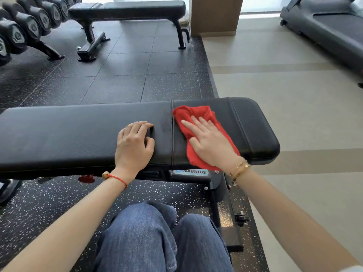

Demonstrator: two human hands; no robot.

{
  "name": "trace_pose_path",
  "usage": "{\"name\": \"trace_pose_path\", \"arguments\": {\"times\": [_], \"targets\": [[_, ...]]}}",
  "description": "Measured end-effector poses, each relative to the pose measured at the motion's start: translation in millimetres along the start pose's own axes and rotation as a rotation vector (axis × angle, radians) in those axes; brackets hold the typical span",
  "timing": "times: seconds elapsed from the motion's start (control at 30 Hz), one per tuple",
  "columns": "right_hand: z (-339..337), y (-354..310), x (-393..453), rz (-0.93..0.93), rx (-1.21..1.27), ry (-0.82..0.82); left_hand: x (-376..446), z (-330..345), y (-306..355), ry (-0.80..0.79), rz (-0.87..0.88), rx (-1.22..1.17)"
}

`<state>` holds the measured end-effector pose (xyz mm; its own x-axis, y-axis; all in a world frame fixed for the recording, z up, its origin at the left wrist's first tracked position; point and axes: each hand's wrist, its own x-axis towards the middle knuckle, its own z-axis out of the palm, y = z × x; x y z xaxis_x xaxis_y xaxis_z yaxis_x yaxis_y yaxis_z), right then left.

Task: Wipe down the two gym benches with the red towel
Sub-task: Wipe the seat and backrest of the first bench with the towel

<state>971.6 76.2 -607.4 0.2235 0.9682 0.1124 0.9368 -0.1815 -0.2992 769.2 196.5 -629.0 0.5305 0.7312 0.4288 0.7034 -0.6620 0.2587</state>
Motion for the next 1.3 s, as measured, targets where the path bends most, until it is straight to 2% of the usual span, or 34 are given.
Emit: {"name": "trace_pose_path", "arguments": {"times": [0.13, 0.2, 0.3, 0.43, 0.6, 0.73, 0.83, 0.9, 1.07, 1.3], "targets": [[-10.2, 22.9, 37.8, 0.172, -0.022, -0.019, 1.2, 0.9, 2.9, 0.001, -0.017, 0.006], [-8.8, 15.3, 61.1, 0.186, -0.01, -0.04, 1.7, 1.4, 3.8, 0.004, -0.028, 0.003], [0.9, -14.7, 78.2, 0.094, 0.014, -0.07, 2.2, 1.1, 4.5, 0.012, -0.036, -0.003], [14.4, -51.9, 60.1, -0.064, -0.001, -0.074, 2.8, 0.5, 3.8, 0.006, -0.045, 0.011], [17.0, -53.2, 17.9, -0.14, 0.002, -0.021, 1.5, -0.8, 2.9, 0.007, -0.037, -0.007], [9.4, -52.7, 9.9, -0.111, 0.108, 0.018, 0.7, -3.8, 5.4, -0.004, -0.039, -0.014], [-0.6, -50.1, 5.1, -0.008, 0.347, 0.223, 1.6, -4.9, 5.5, -0.007, -0.042, -0.018], [-4.8, -39.1, 2.6, 0.055, 0.292, 0.319, 1.8, -4.4, 5.5, -0.006, -0.045, -0.018], [1.9, -21.2, -1.5, 0.185, 0.137, 0.171, 1.2, -2.0, 5.0, 0.001, -0.035, -0.008], [5.7, -22.5, -0.5, 0.19, 0.175, 0.176, 1.2, -1.3, 3.0, 0.006, -0.031, -0.011]]}}
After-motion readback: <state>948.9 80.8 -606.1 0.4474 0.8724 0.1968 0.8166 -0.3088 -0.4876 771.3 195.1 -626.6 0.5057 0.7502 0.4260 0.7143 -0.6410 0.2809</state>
